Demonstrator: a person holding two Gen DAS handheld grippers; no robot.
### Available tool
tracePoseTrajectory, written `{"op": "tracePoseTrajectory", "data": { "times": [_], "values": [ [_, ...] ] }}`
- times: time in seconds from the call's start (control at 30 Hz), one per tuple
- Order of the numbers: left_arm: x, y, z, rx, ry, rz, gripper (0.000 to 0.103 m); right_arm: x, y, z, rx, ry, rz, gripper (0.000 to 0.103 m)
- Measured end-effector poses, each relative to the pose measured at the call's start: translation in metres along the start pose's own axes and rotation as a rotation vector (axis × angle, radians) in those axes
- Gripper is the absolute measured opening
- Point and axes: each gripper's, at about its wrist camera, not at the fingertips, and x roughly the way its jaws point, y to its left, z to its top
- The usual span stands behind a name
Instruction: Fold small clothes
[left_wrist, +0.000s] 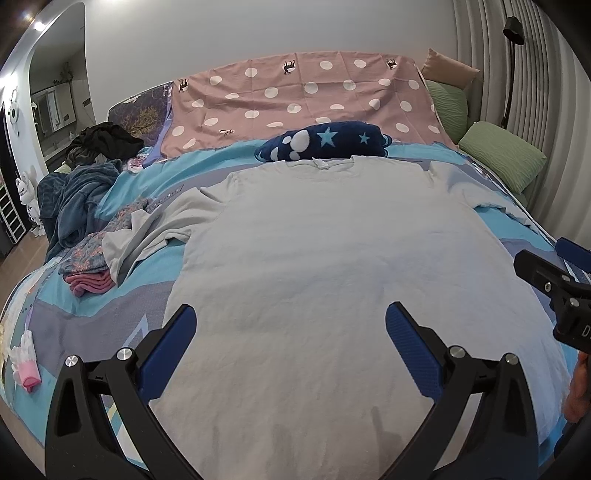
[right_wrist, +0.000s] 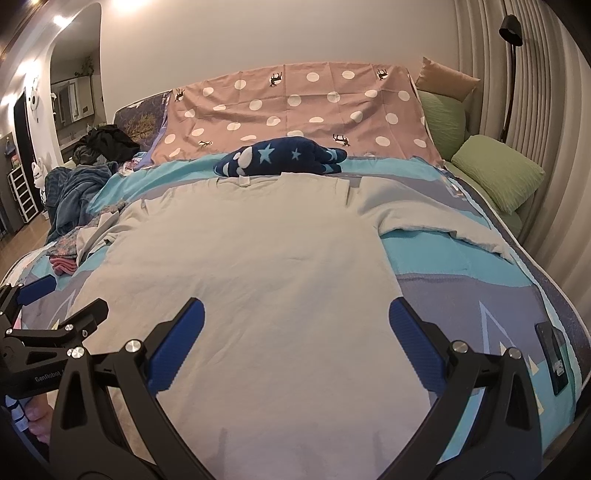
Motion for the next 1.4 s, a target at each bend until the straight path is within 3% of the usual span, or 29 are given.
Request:
{"op": "tracePoseTrajectory", "data": {
  "times": [0.23,0.83,1.03,1.17,1.2,1.23,1.27,1.33,1.4],
  "values": [
    [0.007,0.003,0.0,-0.012,0.017,-0.003,0.102,0.006,0.003,0.003,-0.027,-0.007,-0.03,0.101],
    [0.03,0.026,0.009,-0.055,0.042,0.021,0.102,0.036,0.016,0.012,-0.034,0.052,0.016,0.101],
    [0.055,0.085,0.027,-0.161,0.048,0.095,0.102,0.051,0.017,0.019,-0.032,0.07,0.016,0.101],
    [0.091,0.152,0.05,-0.22,0.037,0.258,0.102,0.062,0.018,0.024,-0.04,0.08,0.009,0.101],
    [0.107,0.172,0.057,-0.224,0.055,0.314,0.095,0.066,0.018,0.026,-0.039,0.085,0.007,0.101],
    [0.123,0.19,0.063,-0.23,0.082,0.353,0.079,0.069,0.018,0.027,-0.038,0.088,0.006,0.101],
    [0.135,0.203,0.068,-0.239,0.106,0.367,0.072,0.072,0.018,0.028,-0.037,0.091,0.003,0.101],
    [0.168,0.236,0.079,-0.302,0.166,0.321,0.054,0.08,0.018,0.031,-0.034,0.098,-0.006,0.101],
    [0.194,0.254,0.087,-0.33,0.213,0.26,0.053,0.088,0.017,0.035,-0.03,0.106,-0.016,0.101]
  ]
}}
